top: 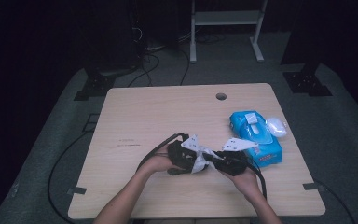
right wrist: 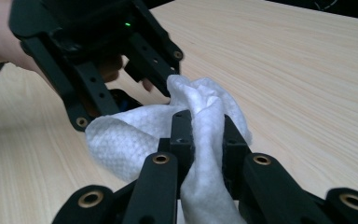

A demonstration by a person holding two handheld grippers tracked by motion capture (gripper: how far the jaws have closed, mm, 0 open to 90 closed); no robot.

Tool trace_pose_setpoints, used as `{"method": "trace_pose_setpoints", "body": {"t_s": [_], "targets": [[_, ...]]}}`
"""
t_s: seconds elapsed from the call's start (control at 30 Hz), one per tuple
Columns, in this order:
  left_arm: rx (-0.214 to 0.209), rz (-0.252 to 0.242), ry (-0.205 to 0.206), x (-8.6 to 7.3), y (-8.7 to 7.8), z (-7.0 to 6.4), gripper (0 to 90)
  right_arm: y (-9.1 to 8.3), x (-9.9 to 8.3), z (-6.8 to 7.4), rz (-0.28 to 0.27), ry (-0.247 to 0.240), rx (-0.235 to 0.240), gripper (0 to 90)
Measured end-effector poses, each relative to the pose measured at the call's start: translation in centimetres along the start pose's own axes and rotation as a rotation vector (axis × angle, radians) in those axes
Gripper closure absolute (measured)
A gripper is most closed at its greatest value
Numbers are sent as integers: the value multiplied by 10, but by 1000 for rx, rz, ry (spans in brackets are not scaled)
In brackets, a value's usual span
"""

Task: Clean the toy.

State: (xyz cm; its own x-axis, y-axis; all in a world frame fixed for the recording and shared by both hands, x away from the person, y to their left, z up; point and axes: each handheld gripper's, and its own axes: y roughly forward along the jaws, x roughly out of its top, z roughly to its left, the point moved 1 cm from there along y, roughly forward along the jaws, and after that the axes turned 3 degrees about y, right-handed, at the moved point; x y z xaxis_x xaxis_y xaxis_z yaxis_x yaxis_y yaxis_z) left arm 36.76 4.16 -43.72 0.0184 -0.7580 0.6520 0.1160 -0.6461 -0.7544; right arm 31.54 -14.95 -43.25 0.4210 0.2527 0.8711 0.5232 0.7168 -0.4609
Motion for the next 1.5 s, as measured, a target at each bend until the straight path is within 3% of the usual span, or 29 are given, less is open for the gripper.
{"method": "trace_pose_setpoints", "body": {"t_s": [0.03, 0.13, 0.17, 0.27, 0.3, 0.5, 0.57, 0.67, 0.7, 0.8, 1.03, 1.17, 1.2, 1.3, 1.5], "targets": [[-18, -10, -22, -2, -2, 0, 584, 4, 2, 3, 4, -6, 8, 797], [-25, -16, -33, -6, -7, 1, 520, 9, 1, 3, 28, -18, 11, 797], [-26, -29, -50, -13, -14, 1, 504, 12, -2, 2, 50, -4, 10, 797], [-24, -55, -83, -22, -22, 2, 482, 12, -3, 2, 46, 7, 14, 797], [-28, -85, -115, -30, -30, 3, 473, 13, -3, 2, 47, 6, 14, 797], [-44, -158, -168, -43, -51, 6, 436, 12, -4, 3, 48, -1, 15, 797], [-60, -221, -208, -46, -57, 9, 432, 11, -5, 3, 47, -6, 15, 797], [-43, -229, -220, -47, -59, 11, 426, 11, -6, 3, 43, -11, 16, 797], [-38, -209, -231, -49, -56, 13, 423, 11, -6, 3, 44, -11, 17, 797], [-49, -185, -235, -49, -49, 12, 411, 9, -6, 3, 43, -14, 21, 797], [-52, -208, -243, -50, -46, 6, 403, 4, -10, 4, 39, -16, 29, 798], [-53, -203, -221, -49, -44, -1, 381, 0, -13, 9, 38, -31, 30, 798], [-52, -208, -200, -50, -43, -5, 374, -3, -17, 12, 34, -33, 32, 798], [-59, -212, -200, -50, -41, -8, 370, -6, -20, 14, 27, -35, 36, 798], [-36, -196, -155, -50, -39, -20, 370, -12, -28, 21, 32, -57, 31, 798]]}}
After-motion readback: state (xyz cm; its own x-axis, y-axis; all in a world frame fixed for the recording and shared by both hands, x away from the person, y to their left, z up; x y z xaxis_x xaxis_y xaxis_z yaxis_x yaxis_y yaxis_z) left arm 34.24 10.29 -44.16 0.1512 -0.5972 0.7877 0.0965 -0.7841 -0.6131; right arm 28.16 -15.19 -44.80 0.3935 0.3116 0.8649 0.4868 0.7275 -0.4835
